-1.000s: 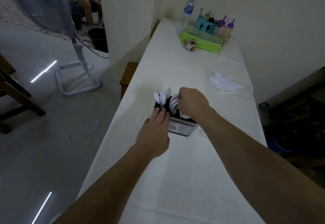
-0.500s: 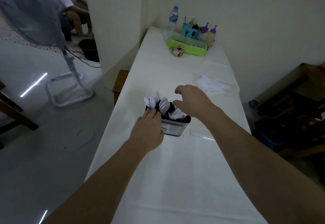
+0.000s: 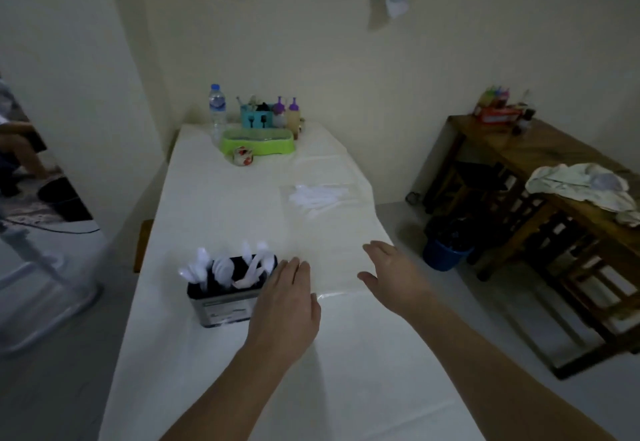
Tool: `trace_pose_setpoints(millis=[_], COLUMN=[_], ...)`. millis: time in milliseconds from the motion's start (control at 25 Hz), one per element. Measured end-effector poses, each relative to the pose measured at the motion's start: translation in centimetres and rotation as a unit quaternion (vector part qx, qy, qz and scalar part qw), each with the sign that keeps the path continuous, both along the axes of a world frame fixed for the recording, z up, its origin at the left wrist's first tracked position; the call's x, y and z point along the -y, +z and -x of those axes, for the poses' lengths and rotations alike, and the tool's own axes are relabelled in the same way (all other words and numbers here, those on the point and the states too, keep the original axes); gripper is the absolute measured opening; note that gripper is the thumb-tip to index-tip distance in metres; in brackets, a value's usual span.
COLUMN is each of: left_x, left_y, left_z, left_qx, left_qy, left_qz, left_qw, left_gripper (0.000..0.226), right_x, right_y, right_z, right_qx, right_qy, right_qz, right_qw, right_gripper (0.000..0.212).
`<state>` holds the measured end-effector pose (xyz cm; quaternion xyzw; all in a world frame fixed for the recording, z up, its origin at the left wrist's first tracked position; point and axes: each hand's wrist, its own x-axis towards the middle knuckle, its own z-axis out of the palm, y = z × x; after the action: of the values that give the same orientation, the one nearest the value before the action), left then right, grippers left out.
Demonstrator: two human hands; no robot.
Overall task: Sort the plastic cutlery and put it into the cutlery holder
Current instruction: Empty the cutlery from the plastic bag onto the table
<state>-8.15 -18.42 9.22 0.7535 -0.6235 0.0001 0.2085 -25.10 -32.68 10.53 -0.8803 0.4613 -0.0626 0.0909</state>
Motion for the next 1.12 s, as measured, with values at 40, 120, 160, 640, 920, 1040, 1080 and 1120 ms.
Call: trace_pose_setpoints(millis=[40,120,160,640,920,1040,1080,1120], left_x=[1.4,4.5,6.2,16.6,16.7,16.6,16.5,16.4], left_y=[-0.1,-0.4,-0.8,-9.8,-13.8,-14.8,-14.9,-14.8], left_z=[0.7,1.8,2.2,2.5,2.2,2.3,2.5,2.7], left_qx=[0.003,0.012,0.017,0.009,0.02,0.008,0.0,-0.01], left_qy=[-0.009,-0.015,-0.013,0.09,0.133,0.107,0.097,0.091], left_qz=[-0.019,-0.048,-0.06,-0.208,-0.245,-0.251,-0.252,-0.24], left_qw=[1.0,0.999,0.998,0.974,0.96,0.962,0.963,0.966], left_gripper=[0.052,0.055,0.055,0.047,0.053,0.064,0.067,0.068], right_x=[0.8,2.7,3.7,13.8,15.8,16.3,16.3,16.2], right_y=[-0.7,-2.1,-2.8,-12.7,-17.6,-18.3,-18.5,-18.6], right_z=[1.3,3.2,3.9,4.6,3.9,4.0,4.0,3.8], right_qx=[-0.002,0.002,0.003,-0.076,-0.09,-0.094,-0.087,-0.083], right_qy=[-0.016,-0.038,-0.045,0.077,0.147,0.166,0.166,0.166], right_qz=[-0.008,-0.036,-0.049,-0.147,-0.14,-0.094,-0.077,-0.059], right_qw=[1.0,0.999,0.998,0.983,0.975,0.977,0.979,0.981], right_gripper=[0.061,0.061,0.061,0.068,0.051,0.033,0.029,0.026])
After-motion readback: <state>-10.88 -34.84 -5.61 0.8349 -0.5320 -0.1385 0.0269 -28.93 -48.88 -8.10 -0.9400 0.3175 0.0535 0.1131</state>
